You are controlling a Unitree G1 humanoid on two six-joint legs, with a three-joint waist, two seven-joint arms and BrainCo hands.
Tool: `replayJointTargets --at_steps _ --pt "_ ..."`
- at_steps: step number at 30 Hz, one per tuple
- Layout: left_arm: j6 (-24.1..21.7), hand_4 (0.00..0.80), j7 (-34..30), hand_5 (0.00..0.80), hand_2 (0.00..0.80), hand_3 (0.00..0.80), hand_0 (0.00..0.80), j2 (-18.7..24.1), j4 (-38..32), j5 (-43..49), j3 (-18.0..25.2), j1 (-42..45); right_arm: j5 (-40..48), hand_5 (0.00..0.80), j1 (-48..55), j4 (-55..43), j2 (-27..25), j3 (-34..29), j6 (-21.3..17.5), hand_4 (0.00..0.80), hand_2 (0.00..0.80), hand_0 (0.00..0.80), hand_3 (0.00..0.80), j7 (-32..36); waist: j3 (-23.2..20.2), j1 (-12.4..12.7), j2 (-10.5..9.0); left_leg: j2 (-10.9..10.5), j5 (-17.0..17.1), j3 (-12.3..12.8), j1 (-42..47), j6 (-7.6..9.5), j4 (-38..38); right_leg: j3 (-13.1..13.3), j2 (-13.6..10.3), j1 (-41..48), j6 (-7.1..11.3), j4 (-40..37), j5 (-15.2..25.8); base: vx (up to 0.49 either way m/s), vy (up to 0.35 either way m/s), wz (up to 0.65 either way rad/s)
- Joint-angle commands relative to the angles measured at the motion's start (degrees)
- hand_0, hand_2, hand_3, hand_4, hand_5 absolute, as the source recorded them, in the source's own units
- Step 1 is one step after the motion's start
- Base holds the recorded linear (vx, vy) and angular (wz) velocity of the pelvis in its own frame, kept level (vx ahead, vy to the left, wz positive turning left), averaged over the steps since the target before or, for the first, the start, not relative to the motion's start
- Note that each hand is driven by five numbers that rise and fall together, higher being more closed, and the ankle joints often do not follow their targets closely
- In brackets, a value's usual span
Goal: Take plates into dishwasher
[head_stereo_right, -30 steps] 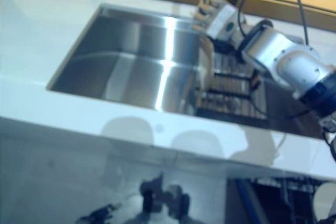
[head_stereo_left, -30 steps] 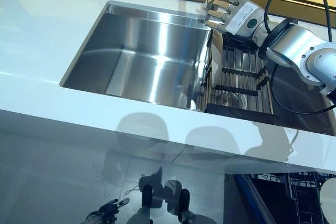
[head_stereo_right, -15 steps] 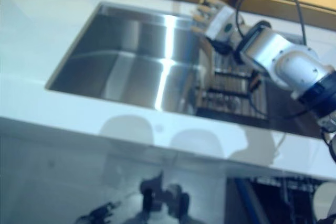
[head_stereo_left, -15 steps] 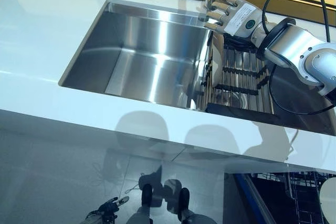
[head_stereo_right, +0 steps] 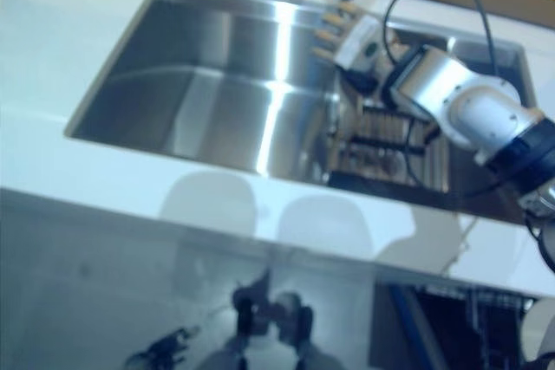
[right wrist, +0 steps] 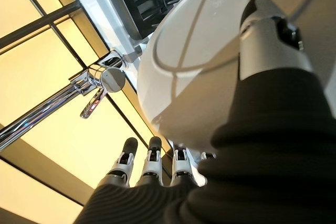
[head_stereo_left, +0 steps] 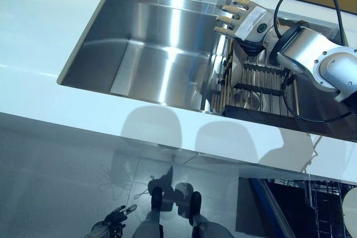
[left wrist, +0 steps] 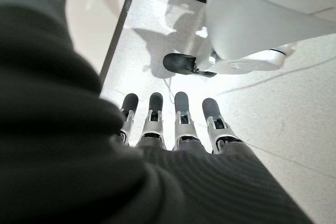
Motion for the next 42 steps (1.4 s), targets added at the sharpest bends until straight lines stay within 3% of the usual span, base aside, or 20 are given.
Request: replayJointTargets --at_steps 1,7,8,9,10,11,23,34,42 --pt "-1.23 0.000 -0.01 0.000 0.000 0.000 0.000 0.94 0.52 -3.42 -1.02 -1.53 -0.78 0.000 -5.81 -1.52 -1.60 2.23 3.10 0.000 0.000 0.000 0.000 0.45 0.16 1.11 -0.83 -0.04 -2.22 3.07 -0.50 0.82 -0.22 0.60 -0.04 -1.52 3.16 1.99 -1.96 0.000 0.000 0.00" --pt "-1.36 0.000 -0.47 0.000 0.000 0.000 0.000 1.36 0.11 -4.00 -1.06 -1.69 -3.95 0.000 -5.91 -1.90 -1.95 3.71 0.27 0.000 0.000 0.000 0.000 5.56 1.00 1.17 -0.71 0.00 -1.77 3.25 -1.24 0.68 -0.22 0.27 -0.07 -2.19 3.19 2.01 -1.69 -0.003 0.001 0.01" --pt "-1.56 0.000 -0.52 0.000 0.000 0.000 0.000 1.39 0.13 -4.14 -1.15 -1.58 -4.35 0.207 -5.86 -1.77 -1.96 4.13 -0.27 0.207 0.207 0.207 0.207 7.13 1.07 1.18 -0.73 0.01 -1.70 3.24 -1.30 0.65 -0.22 0.17 -0.09 -2.24 3.19 2.02 -1.67 0.000 0.000 0.00" --pt "-1.75 0.000 -0.56 0.000 0.000 0.000 0.000 1.47 0.02 -4.26 -1.24 -1.43 -4.99 0.521 -5.60 -1.49 -2.02 4.55 -0.84 0.521 0.521 0.521 0.521 8.86 1.17 1.21 -0.77 0.01 -1.69 3.23 -1.31 0.64 -0.22 0.01 -0.14 -2.20 3.17 1.99 -1.69 0.000 0.000 0.00" --pt "-1.84 0.000 -0.64 0.000 0.000 0.000 0.000 1.60 -0.12 -4.31 -1.29 -1.32 -5.26 0.693 -5.40 -1.24 -2.13 4.82 -1.39 0.693 0.693 0.693 0.693 10.04 1.24 1.26 -0.81 0.01 -1.68 3.20 -1.30 0.62 -0.22 -0.12 -0.17 -2.16 3.18 1.97 -1.69 0.000 0.000 0.00" --pt "-1.90 0.000 -0.71 0.000 0.000 0.000 0.000 1.71 -0.25 -4.24 -1.20 -1.26 -5.74 0.800 -5.17 -0.98 -2.08 5.05 -1.67 0.800 0.800 0.800 0.800 11.08 1.35 1.30 -0.86 0.03 -1.61 3.19 -1.26 0.59 -0.22 -0.23 -0.20 -2.12 3.17 1.95 -1.64 0.000 0.000 0.00" --pt "-2.41 0.000 -0.63 0.000 0.000 0.000 0.000 1.86 -0.45 -3.93 -1.40 -1.02 -10.69 0.800 -3.68 4.57 0.08 4.61 -4.12 0.800 0.800 0.800 0.800 18.27 1.10 1.68 -1.34 0.19 -1.60 3.24 -0.67 0.44 -0.22 -0.58 -0.25 -1.39 3.06 1.73 -1.64 0.000 0.000 0.00" --pt "-2.02 0.000 -0.25 0.000 0.000 0.000 0.000 1.74 -0.26 -1.79 -0.21 -0.09 -11.04 0.800 -3.03 7.77 -0.41 3.00 -4.41 0.800 0.800 0.800 0.800 17.30 -1.43 1.50 -2.68 0.40 -2.60 3.77 1.11 0.49 -0.22 -0.60 -0.19 0.55 3.24 1.09 -1.97 0.002 -0.001 0.01" --pt "-2.36 0.000 -0.27 0.000 0.000 0.000 0.000 1.89 0.66 0.72 0.94 0.82 -7.78 0.800 -2.62 11.86 -2.05 2.01 -1.14 0.800 0.800 0.800 0.800 13.57 -5.19 0.70 -4.13 0.67 -4.53 4.42 3.88 0.83 -0.22 0.21 -0.08 3.38 3.58 0.61 -2.69 0.007 -0.004 -0.02"
